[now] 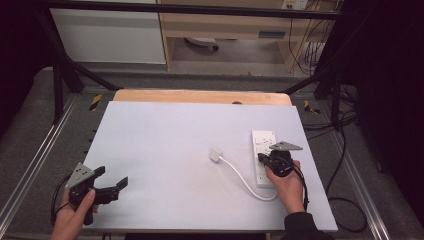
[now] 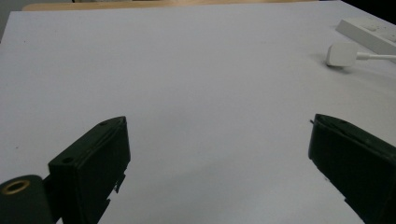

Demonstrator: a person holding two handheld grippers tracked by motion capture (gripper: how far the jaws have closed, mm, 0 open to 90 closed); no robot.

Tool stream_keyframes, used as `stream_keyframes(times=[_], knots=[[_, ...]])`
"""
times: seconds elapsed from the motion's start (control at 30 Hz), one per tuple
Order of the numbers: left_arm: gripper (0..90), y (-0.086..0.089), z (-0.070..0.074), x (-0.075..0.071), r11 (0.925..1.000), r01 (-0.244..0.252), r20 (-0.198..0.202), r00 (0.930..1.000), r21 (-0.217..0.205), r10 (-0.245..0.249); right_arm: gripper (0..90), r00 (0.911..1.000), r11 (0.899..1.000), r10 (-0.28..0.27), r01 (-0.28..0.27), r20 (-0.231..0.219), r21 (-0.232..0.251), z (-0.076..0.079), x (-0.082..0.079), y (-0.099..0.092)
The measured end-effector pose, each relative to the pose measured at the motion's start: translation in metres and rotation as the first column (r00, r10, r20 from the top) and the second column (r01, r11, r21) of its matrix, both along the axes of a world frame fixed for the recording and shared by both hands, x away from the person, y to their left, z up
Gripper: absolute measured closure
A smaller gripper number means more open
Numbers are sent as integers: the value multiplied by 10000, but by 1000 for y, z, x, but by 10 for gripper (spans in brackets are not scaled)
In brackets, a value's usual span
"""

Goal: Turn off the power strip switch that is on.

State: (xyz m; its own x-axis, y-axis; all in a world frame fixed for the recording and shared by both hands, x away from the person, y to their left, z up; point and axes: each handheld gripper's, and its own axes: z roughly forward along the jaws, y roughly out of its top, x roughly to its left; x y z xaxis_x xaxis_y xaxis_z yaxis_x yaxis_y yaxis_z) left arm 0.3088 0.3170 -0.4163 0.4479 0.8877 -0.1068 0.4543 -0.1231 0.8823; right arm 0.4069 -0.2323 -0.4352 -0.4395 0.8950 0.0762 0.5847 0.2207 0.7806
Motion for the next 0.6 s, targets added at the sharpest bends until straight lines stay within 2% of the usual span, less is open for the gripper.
stream_keyframes(times=[0.6], knots=[[53, 0, 0, 0, 10000, -4, 0, 10000, 30, 4, 900, 10000, 10000, -35, 35, -12, -68, -2, 1, 1]])
